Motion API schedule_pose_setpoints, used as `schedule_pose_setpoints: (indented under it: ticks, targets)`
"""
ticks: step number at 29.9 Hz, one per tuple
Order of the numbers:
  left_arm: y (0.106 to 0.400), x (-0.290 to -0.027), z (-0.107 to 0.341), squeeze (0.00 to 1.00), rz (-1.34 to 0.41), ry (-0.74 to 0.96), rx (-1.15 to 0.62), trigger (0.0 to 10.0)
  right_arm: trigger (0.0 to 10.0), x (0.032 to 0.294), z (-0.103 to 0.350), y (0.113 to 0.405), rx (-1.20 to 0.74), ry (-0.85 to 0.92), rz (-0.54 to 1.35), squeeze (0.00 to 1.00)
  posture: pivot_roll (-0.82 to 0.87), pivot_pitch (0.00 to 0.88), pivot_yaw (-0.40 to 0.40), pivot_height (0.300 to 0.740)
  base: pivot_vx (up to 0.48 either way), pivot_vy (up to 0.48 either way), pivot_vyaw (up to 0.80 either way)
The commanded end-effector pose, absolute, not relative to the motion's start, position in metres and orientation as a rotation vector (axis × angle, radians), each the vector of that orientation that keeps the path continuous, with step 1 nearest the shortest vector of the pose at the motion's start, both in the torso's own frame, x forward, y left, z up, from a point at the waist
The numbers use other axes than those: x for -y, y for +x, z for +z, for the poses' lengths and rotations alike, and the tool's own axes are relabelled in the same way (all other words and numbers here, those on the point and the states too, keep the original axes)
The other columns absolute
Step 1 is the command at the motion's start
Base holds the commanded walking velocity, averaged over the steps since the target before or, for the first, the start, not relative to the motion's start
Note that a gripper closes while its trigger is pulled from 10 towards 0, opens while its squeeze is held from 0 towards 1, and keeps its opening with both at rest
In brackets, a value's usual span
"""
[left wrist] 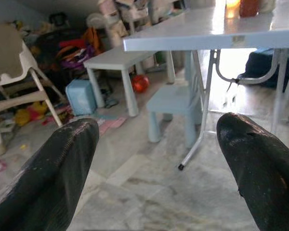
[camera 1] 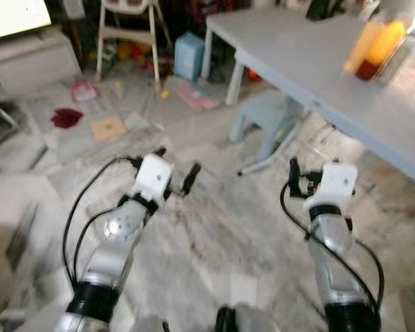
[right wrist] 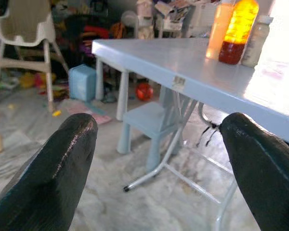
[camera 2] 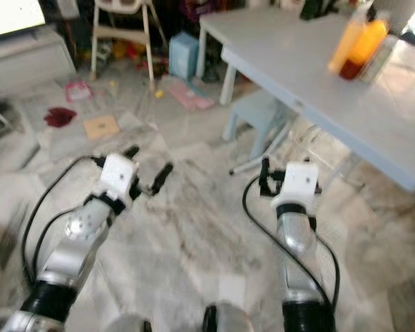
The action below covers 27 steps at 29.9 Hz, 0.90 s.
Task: Restocking fridge
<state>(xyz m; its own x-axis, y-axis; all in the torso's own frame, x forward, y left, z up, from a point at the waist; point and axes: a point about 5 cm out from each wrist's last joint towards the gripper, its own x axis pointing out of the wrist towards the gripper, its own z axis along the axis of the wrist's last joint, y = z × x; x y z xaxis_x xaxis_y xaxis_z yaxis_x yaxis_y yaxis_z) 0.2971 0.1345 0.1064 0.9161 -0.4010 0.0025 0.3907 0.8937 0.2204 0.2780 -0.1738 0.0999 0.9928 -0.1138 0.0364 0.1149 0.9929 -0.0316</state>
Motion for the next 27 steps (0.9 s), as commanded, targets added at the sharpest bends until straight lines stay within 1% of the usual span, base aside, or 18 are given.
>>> schedule_pose_setpoints:
  ticks: [1,5,27]
  targets:
    - [0.2979,-0.1336,0.108,0.0,-0.403,0.204,0.062,10.0,10.0,0.1776,0.1067,0.2773,0.065,-0.061,-0.11,0.0,-0.02,0.067,-0.009,0.74,0.461,0.0,0.0]
    - [0.2981,-0.1372,0.1057,0.0,-0.375,0.187,0.055,10.0,10.0,0.1805,0.1051,0.2751,0.054,-0.063,-0.12,0.0,-0.03,0.068,-0.003,0.74,0.476,0.0,0.0]
    - [0.3041,-0.1316,0.1096,0.0,-0.361,0.154,0.077,10.0,10.0,0.176,0.1101,0.2799,0.074,-0.066,-0.103,0.0,-0.03,0.075,-0.01,0.74,0.479,0.0,-0.8]
